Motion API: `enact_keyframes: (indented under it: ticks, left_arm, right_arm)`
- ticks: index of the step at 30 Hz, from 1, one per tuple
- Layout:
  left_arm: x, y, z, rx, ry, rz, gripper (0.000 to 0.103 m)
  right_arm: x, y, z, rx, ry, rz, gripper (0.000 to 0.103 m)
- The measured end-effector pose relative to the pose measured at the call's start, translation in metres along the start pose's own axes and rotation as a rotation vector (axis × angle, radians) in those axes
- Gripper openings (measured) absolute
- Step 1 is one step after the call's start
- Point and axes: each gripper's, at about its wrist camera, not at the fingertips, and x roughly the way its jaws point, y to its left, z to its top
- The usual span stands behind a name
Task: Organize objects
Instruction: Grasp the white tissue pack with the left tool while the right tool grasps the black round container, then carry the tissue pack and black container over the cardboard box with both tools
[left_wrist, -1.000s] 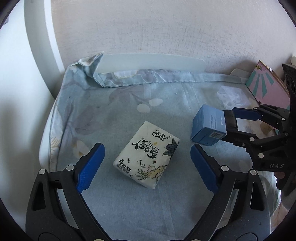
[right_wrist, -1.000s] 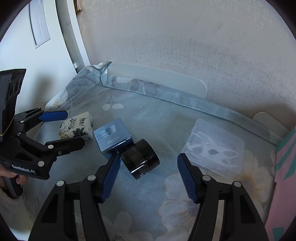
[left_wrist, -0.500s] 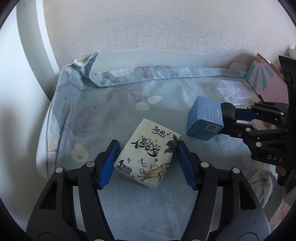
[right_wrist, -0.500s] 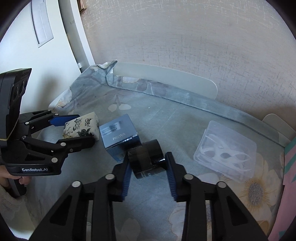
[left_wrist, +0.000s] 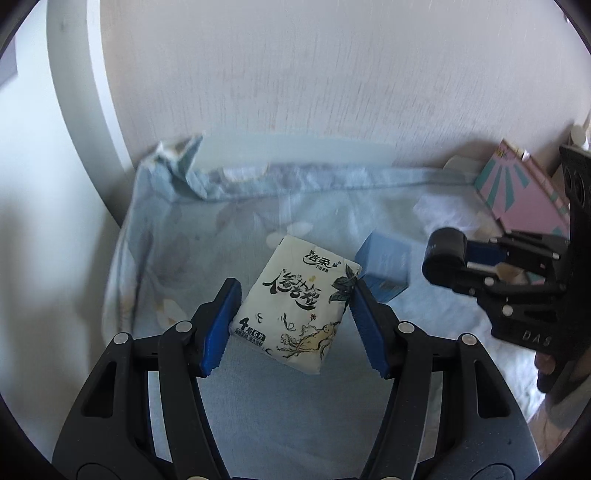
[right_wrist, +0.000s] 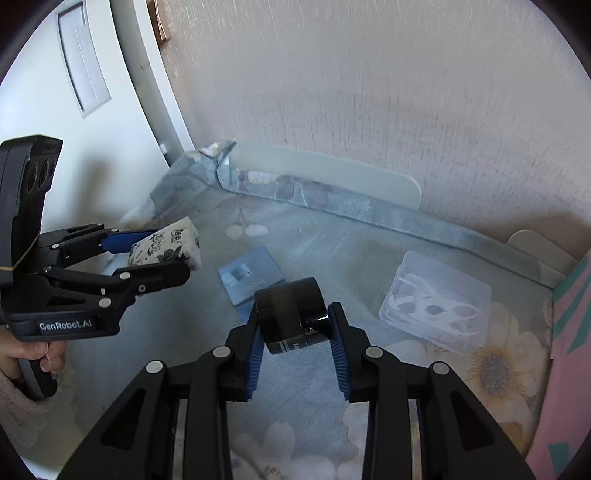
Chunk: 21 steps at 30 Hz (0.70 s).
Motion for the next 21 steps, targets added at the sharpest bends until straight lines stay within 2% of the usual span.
enact_keyframes:
  ticks: [12, 21]
  left_arm:
    - [-0.063, -0.036, 0.053, -0.001, -0.037, -0.015, 0.058]
    - [-0.084, -0.079, 0.086, 0.034, -0.051, -0.067, 0.058]
  right_arm:
    - [-0.08, 0.002, 0.027, 0.054, -0.019, -0.01, 0.031]
    - [-0.138, -0.024, 0.034, 0.133, -0.053, -0.068, 0.031]
